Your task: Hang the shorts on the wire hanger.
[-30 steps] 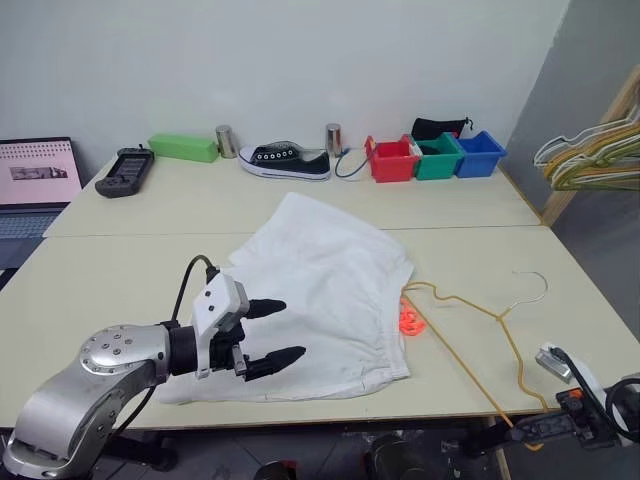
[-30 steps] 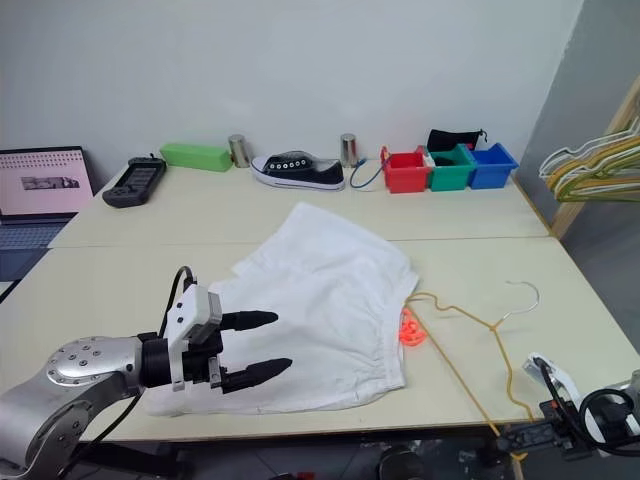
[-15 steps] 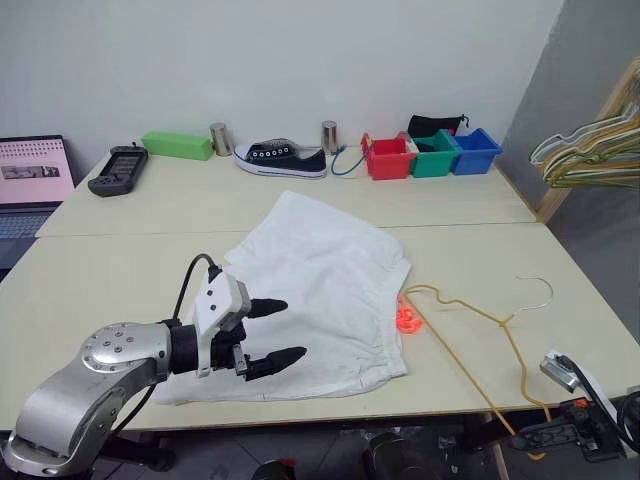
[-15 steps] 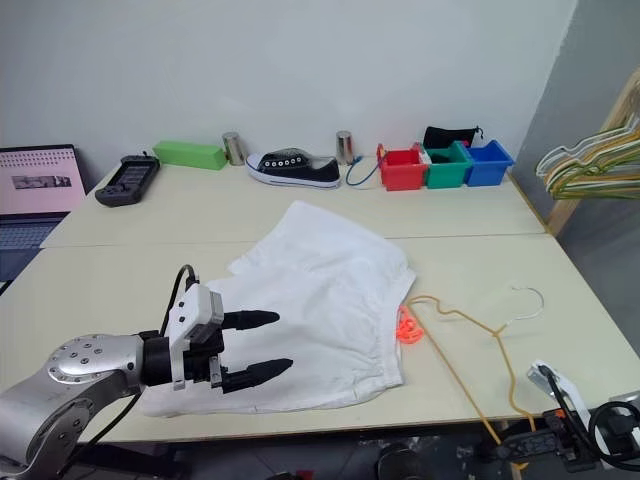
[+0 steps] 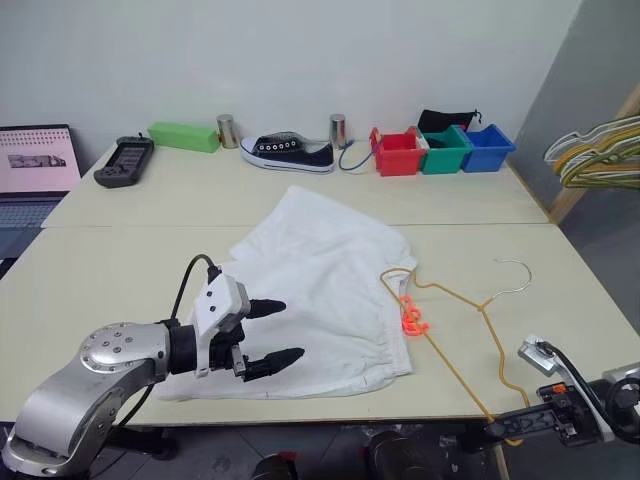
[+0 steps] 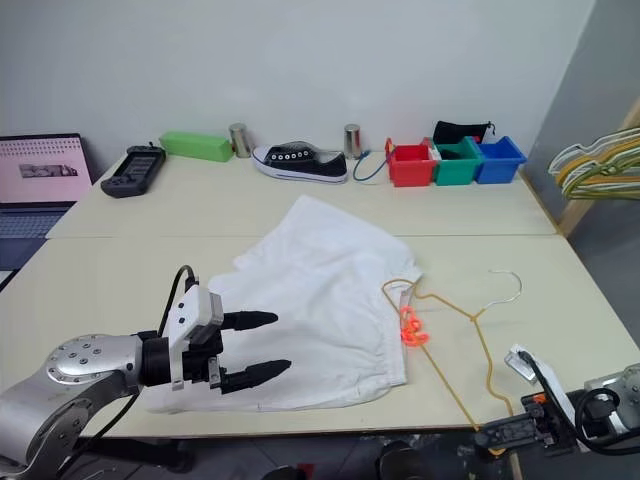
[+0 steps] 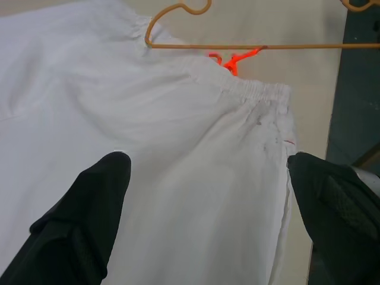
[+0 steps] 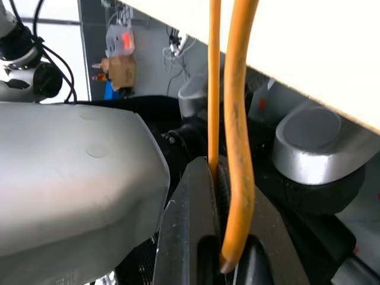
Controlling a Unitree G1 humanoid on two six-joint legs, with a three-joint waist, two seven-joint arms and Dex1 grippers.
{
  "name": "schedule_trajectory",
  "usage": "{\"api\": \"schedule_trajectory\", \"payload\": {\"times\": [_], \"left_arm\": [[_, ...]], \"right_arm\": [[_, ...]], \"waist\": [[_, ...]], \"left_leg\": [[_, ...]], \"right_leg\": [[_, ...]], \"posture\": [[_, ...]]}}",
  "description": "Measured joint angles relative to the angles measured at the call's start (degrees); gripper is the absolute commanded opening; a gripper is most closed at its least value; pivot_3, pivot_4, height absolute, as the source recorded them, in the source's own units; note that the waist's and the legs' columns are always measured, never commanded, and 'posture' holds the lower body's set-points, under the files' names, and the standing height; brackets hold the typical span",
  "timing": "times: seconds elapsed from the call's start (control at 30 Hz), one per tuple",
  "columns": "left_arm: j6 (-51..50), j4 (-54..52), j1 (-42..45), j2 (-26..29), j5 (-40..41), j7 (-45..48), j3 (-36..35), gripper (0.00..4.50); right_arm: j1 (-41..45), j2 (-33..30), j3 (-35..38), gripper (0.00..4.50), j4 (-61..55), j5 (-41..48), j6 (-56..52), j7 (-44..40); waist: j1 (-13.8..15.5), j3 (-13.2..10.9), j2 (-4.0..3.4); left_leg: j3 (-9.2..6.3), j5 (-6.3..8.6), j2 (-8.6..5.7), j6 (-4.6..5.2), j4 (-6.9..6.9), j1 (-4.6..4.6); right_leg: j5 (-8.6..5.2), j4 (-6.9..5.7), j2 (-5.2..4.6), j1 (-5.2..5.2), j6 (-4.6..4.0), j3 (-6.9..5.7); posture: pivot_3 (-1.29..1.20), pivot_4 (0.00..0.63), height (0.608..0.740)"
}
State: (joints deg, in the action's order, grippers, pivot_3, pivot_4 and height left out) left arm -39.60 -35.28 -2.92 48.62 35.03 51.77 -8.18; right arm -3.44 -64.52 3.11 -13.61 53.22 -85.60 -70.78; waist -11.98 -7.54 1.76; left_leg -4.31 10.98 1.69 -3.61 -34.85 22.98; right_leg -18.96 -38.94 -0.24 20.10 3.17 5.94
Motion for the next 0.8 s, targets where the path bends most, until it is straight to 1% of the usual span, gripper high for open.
{"api": "schedule_trajectory", "payload": {"times": [0.1, 0.3, 0.57, 0.8], "left_arm": [[0.1, 0.0, -1.0, 0.0, 0.0, 0.0, -0.1, 4.49], [0.3, 0.0, -1.8, 0.1, 0.0, 0.1, -0.1, 4.49], [0.5, 0.0, -1.3, 0.2, 0.0, 0.2, -0.1, 4.49], [0.9, 0.4, -0.5, 0.5, -0.2, 0.4, 0.0, 4.49]], "right_arm": [[-2.8, -2.2, -0.1, 0.00, 0.7, -0.5, 2.1, -0.4], [-3.7, -4.4, 0.0, 0.00, 4.0, -0.7, 4.9, -1.8], [-3.3, -4.6, 2.4, 0.00, 8.7, -0.4, 3.2, -1.3], [-6.7, -4.6, 2.7, 0.00, 5.9, -0.2, 3.9, -1.2]], "waist": [[0.5, -0.1, 0.00], [0.8, -0.5, 0.11], [0.8, -0.8, 0.21], [0.7, -0.8, 0.22]], "left_leg": [[0.04, 0.00, 0.01, 0.00, 0.00, -0.01], [0.06, 0.01, 0.02, -0.01, -0.01, -0.02], [0.13, 0.02, 0.03, -0.02, 0.00, 0.00], [0.18, 0.03, 0.03, -0.05, 0.00, 0.00]], "right_leg": [[0.00, 0.00, -0.01, 0.02, 0.00, 0.04], [0.00, 0.00, -0.02, 0.04, 0.00, 0.07], [0.00, 0.00, -0.02, 0.08, 0.00, 0.10], [-0.01, 0.00, -0.02, 0.10, 0.02, 0.15]], "posture": [[-0.18, 0.095, 0.740], [-0.19, 0.100, 0.740], [-0.20, 0.099, 0.740], [-0.21, 0.099, 0.740]]}}
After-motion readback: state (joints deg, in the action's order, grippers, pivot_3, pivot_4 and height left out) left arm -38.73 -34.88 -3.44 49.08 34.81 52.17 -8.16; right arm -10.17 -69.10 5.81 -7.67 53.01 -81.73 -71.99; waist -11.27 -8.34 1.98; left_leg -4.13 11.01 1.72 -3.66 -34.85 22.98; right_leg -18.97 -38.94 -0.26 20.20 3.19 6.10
